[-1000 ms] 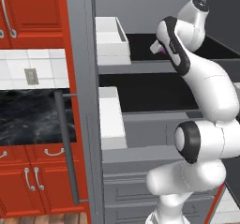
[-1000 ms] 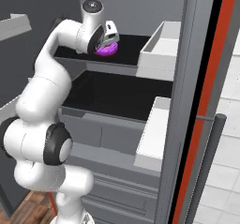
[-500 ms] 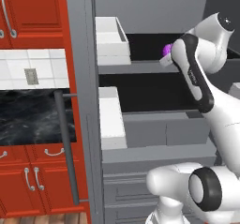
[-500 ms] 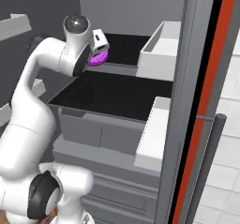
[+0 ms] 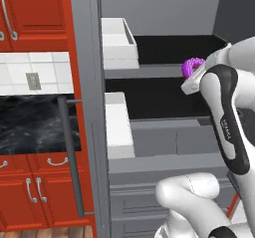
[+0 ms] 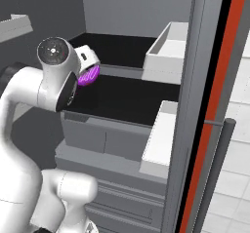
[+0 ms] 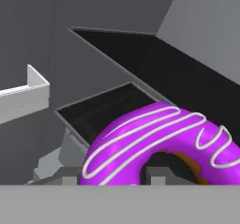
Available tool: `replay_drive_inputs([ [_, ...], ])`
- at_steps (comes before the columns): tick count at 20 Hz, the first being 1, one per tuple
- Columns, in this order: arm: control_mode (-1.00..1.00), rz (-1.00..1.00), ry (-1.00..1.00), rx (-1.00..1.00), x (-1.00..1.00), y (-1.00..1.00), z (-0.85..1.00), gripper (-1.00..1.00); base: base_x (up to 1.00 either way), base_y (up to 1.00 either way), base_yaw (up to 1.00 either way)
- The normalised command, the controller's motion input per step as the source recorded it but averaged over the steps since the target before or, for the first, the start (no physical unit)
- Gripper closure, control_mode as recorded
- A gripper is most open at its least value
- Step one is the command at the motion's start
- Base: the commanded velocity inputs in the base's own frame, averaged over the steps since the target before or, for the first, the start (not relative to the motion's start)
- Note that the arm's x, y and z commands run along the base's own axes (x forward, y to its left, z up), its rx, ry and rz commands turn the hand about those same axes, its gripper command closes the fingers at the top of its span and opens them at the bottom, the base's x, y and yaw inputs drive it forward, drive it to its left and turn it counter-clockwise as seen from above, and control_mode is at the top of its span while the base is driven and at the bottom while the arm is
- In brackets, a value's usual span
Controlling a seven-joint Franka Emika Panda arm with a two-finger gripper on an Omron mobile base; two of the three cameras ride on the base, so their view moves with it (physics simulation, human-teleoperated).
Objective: Take the donuts from the fridge and place them on the empty tray on the dining counter.
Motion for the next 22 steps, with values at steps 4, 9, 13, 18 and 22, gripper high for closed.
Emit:
replay_drive_inputs([
  [4,-1.0,0.0,-0.07,-0.01,-0.65,0.0,-0.67,1.0,0.0,0.0,0.0],
  [9,-1.0,0.0,-0.06,0.0,-0.16,0.0,-0.56,1.0,0.0,0.0,0.0],
  [13,1.0,0.0,-0.03,0.0,0.01,0.0,-0.13,1.0,0.0,0.0,0.0],
  [18,1.0,0.0,0.0,0.0,0.0,0.0,0.0,1.0,-0.69,0.0,0.0],
  [22,1.0,0.0,0.0,0.0,0.0,0.0,0.0,1.0,-1.0,-0.03,0.01],
])
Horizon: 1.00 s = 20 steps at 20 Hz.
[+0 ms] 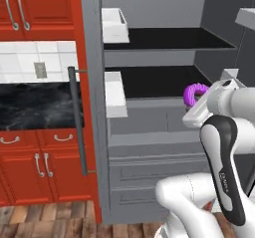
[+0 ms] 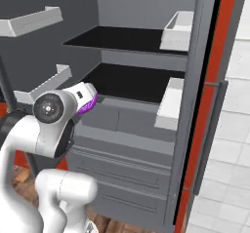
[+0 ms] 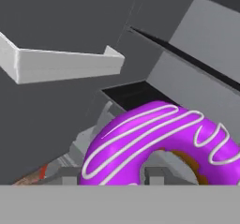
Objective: Take the donuts from the fridge and place them on the empty tray on the dining counter.
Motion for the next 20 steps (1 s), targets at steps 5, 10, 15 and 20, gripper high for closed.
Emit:
replay_drive_inputs([
  [5,1.0,0.0,0.0,0.0,0.0,0.0,0.0,1.0,-0.98,0.04,0.25],
  [10,1.0,0.0,0.0,0.0,0.0,0.0,0.0,1.0,-0.55,0.47,0.58],
  [15,1.0,0.0,0.0,0.0,0.0,0.0,0.0,1.0,-0.05,0.73,0.76],
  [20,1.0,0.0,0.0,0.0,0.0,0.0,0.0,1.0,0.2,0.79,0.69],
])
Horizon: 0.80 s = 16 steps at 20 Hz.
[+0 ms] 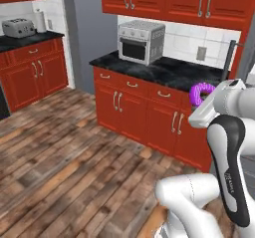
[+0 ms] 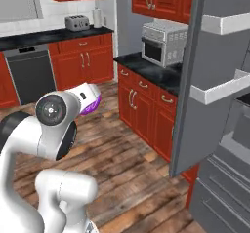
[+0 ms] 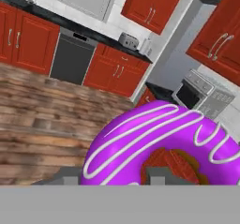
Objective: Take the donuts from the fridge and place them on the empty tray on the dining counter.
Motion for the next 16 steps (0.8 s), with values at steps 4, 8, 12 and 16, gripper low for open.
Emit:
replay_drive_inputs([
  [4,1.0,0.0,0.0,0.0,0.0,0.0,0.0,1.0,0.77,0.73,0.56],
  [8,1.0,0.0,0.0,0.0,0.0,0.0,0.0,1.0,0.96,0.8,0.5],
  [12,1.0,0.0,0.0,0.0,0.0,0.0,0.0,1.0,1.0,0.86,0.46],
  [16,1.0,0.0,0.0,0.0,0.0,0.0,0.0,1.0,1.0,0.68,0.5],
])
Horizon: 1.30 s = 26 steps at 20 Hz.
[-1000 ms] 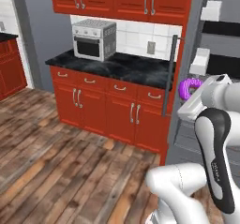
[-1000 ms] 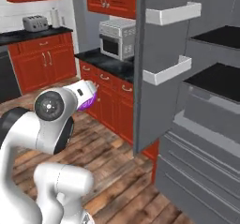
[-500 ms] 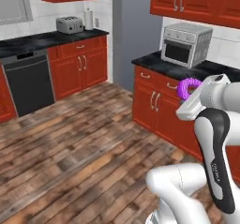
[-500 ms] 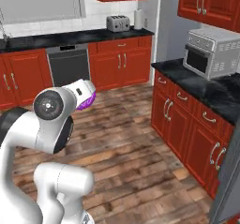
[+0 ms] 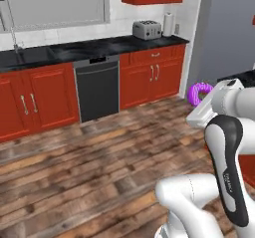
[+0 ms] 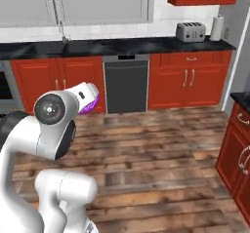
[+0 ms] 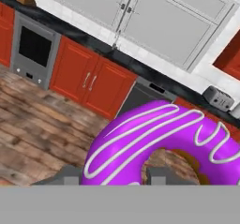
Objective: Take the donuts from the fridge and place them on the empty tray on the dining counter.
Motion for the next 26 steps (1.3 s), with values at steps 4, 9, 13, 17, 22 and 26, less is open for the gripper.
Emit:
replay_drive_inputs([
  [4,1.0,0.0,0.0,0.0,0.0,0.0,0.0,1.0,1.0,0.49,0.57],
  [9,1.0,0.0,0.0,0.0,0.0,0.0,0.0,1.0,1.0,0.26,0.65],
  [13,1.0,0.0,0.0,0.0,0.0,0.0,0.0,1.0,1.0,0.13,0.72],
  [17,1.0,0.0,0.0,0.0,0.0,0.0,0.0,1.0,1.0,0.12,0.73],
  [22,1.0,0.0,0.0,0.0,0.0,0.0,0.0,1.0,1.0,0.11,0.73],
  [26,1.0,0.0,0.0,0.0,0.0,0.0,0.0,1.0,1.0,0.06,0.74],
])
